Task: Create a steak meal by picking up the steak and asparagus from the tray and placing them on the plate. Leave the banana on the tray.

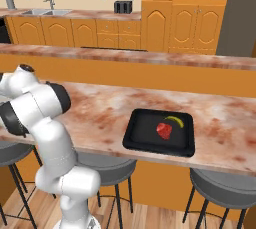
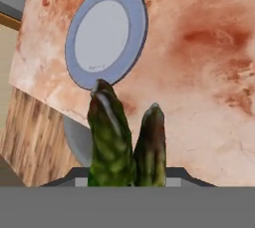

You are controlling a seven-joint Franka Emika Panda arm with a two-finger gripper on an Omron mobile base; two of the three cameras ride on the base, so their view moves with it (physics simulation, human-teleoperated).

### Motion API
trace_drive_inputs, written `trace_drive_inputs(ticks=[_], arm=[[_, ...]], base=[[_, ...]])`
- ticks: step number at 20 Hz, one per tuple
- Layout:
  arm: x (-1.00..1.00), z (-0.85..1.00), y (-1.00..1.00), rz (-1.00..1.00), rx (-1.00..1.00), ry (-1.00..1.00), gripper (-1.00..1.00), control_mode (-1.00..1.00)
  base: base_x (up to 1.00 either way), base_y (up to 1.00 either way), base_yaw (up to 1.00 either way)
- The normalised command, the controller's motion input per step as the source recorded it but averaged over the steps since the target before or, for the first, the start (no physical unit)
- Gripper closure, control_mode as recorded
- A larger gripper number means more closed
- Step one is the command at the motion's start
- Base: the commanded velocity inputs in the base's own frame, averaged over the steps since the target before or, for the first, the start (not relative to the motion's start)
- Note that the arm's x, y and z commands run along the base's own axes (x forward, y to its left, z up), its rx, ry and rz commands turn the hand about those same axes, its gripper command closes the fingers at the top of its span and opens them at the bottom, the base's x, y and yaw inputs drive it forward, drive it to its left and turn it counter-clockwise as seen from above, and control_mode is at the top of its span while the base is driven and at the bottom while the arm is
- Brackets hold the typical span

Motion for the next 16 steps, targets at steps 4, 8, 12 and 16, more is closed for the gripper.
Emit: trace_drive_inputs(ticks=[4, 8, 12, 16], arm=[[0.51, -0.24, 0.75, 0.00, 0.03, 0.11, 1.00, -1.00], [0.44, -0.02, 0.64, 0.00, 0.00, 0.03, 1.00, -1.00], [0.42, -0.05, 0.37, -0.05, 0.00, 0.00, 1.00, -1.00], [0.38, -0.37, 0.34, -0.01, 0.00, 0.09, 1.00, -1.00]], base=[[0.00, 0.00, 0.00], [0.00, 0.00, 0.00], [0.00, 0.00, 0.00], [0.00, 0.00, 0.00]])
